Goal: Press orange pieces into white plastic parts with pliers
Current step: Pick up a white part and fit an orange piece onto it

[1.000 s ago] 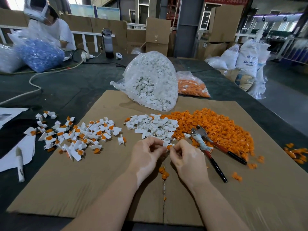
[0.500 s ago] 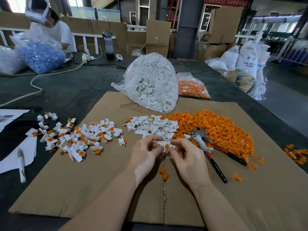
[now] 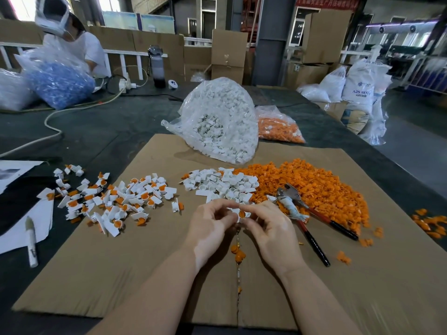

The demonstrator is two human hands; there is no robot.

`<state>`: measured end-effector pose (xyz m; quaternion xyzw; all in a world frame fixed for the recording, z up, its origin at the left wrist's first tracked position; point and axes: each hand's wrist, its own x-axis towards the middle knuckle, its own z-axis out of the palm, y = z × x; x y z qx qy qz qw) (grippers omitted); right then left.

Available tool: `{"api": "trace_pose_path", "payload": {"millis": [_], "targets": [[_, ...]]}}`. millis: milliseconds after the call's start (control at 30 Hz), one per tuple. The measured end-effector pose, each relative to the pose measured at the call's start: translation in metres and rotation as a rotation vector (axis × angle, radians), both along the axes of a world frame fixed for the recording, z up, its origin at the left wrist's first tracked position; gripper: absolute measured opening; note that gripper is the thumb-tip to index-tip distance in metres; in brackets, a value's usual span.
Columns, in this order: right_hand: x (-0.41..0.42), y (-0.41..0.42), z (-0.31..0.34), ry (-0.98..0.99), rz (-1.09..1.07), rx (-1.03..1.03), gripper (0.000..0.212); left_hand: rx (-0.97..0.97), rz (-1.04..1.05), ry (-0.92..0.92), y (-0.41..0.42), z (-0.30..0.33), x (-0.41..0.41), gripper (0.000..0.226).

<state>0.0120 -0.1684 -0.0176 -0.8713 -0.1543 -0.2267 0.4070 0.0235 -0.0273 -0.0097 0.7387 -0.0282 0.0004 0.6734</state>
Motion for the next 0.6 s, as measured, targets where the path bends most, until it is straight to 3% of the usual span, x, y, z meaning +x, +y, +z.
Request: {"api": "trace_pose_path", "payload": {"millis": [600], "targets": [[-0.0006, 0.0018, 0.0012, -0.014, -0.044, -0.049, 0.022, 0.073, -0.003, -0.065, -0.0027, 0.001, 0.0027, 0.012]]}}
